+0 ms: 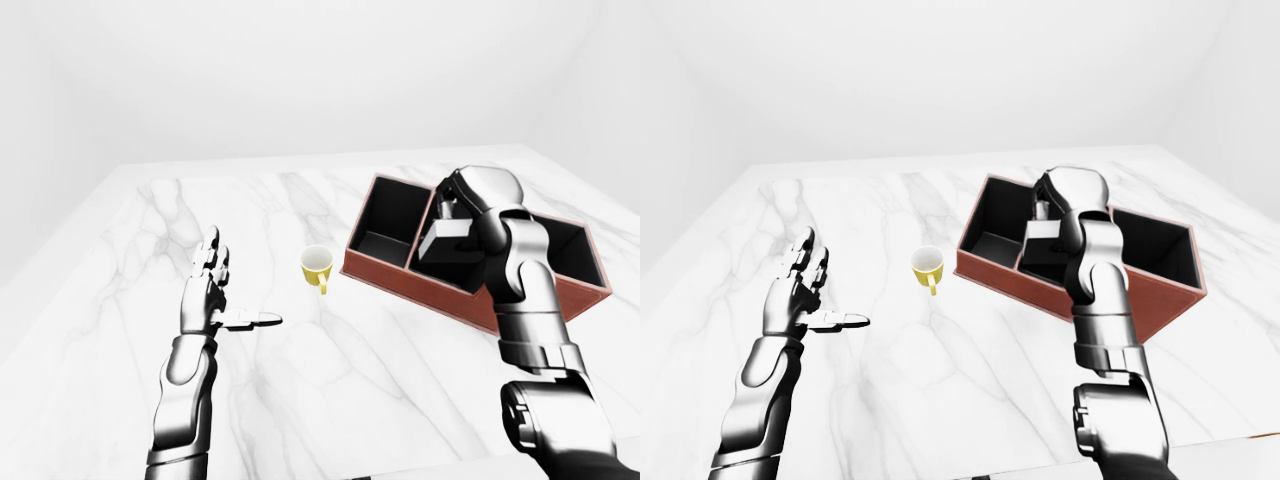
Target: Pick up the book and place it in the caddy.
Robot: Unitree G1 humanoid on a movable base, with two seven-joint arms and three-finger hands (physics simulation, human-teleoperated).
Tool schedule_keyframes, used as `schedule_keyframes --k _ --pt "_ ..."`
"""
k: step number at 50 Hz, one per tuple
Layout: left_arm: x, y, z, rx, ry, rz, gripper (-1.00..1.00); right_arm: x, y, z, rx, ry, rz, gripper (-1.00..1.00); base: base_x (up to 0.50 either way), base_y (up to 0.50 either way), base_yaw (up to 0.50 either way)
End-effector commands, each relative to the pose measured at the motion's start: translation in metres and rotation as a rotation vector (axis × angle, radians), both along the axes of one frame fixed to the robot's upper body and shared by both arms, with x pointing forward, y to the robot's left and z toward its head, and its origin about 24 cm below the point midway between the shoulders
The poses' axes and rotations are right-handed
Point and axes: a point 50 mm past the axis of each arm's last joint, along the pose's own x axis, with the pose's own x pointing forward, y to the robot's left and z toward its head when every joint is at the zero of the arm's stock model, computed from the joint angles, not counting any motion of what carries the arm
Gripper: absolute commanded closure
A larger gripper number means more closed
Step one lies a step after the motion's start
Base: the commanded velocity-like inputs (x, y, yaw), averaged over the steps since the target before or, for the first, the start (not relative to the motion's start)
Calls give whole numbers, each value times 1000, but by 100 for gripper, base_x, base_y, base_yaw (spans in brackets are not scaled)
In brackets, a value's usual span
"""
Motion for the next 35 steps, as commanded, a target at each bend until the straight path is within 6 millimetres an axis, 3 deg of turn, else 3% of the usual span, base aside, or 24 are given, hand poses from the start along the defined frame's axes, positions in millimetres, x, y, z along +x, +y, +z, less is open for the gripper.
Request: schedule_keyframes --k 1,15,23,35 --pt "1 0 0 0 1 0 -100 3 -5 11 -55 -31 -39 100 0 0 0" --pt "2 1 -3 -3 5 2 -100 10 -10 8 -8 -73 -49 100 0 0 0" --pt "3 2 -5 -6 8 4 -100 20 -10 -2 121 -134 -46 100 0 0 0" --pt "4 4 -8 -9 13 9 -100 27 -26 -15 235 -163 -101 100 0 0 0"
